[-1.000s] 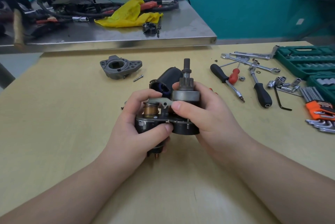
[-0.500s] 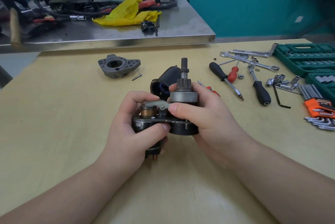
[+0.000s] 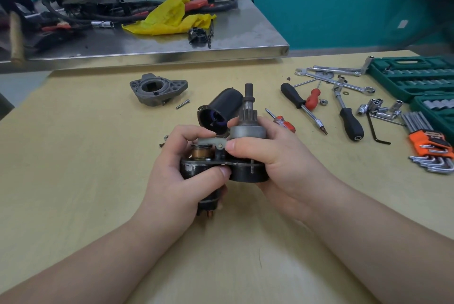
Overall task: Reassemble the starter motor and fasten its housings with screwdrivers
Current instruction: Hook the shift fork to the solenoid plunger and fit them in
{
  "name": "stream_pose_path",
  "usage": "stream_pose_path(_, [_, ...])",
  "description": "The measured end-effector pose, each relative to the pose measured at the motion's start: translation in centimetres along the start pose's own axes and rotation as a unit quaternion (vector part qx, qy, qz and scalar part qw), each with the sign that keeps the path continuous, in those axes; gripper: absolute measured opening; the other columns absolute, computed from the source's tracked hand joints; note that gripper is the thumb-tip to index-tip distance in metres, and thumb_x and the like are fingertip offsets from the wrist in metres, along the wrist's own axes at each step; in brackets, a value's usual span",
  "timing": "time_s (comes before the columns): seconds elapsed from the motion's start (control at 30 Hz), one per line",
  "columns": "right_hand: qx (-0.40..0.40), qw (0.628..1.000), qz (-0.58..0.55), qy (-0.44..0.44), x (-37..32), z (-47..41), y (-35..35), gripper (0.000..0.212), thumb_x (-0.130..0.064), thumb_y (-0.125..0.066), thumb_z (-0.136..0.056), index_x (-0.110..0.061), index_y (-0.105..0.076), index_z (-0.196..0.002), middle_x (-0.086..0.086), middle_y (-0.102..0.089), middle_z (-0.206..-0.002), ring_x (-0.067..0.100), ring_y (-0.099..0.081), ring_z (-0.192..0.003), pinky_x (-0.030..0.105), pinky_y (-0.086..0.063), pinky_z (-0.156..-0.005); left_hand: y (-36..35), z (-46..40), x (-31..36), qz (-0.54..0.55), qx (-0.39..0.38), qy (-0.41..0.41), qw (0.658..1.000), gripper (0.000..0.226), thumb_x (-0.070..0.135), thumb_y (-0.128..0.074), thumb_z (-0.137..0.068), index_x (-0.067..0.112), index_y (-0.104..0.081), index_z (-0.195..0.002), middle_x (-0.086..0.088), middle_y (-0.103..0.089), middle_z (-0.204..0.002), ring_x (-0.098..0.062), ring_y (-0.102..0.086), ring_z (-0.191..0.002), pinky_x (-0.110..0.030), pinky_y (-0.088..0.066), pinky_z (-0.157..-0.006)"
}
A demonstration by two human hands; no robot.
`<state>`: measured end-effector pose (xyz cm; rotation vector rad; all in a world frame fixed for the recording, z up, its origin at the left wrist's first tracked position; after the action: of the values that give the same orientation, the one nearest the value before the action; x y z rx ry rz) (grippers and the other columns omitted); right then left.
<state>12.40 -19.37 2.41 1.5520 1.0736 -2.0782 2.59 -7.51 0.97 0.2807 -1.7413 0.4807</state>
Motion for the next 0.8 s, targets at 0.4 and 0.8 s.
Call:
stream_pose_path(0.4, [0.037,0.999,0.016,0.009,-0.05,0.01,0.24,0.040,-0.008,-0.081,-0.065,-0.020,-0.072,-0.103,0.007,-0.074,-0.093,0.022,-0.076,-0.080,0.033,-0.059,-0.059,-0.23,0.11,0.04,-0.017,0.000,-0.002,1.000,0.047,0.026,-0.083,-0.065,0.033,-0.067,-0.109,-0.008,-0.068,-0.096,-0.033,-0.065,-0.058,-0.037,-0.054,-0.050])
stream_pose_path(0.8, [0.026,0.997,0.056,0.041,-0.19,0.02,0.16,0.028,-0.016,-0.078,-0.070,-0.028,-0.075,-0.096,0.003,-0.072,-0.092,0.025,-0.073,-0.089,0.042,-0.060,-0.073,0.16,0.03,0.12,-0.017,0.004,-0.014,1.000,0.046,0.025,-0.082,-0.067,0.034,-0.067,-0.109,-0.007,-0.067,-0.097,-0.031,-0.065,-0.060,-0.038,-0.055,-0.050])
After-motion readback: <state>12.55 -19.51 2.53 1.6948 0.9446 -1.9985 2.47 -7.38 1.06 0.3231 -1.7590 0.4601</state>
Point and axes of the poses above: each hand's wrist, its own z-axis away from the middle knuckle, its own y-axis out of the back of the hand, x = y × z, the point moved 6 cm from there along -z, towards the middle knuckle
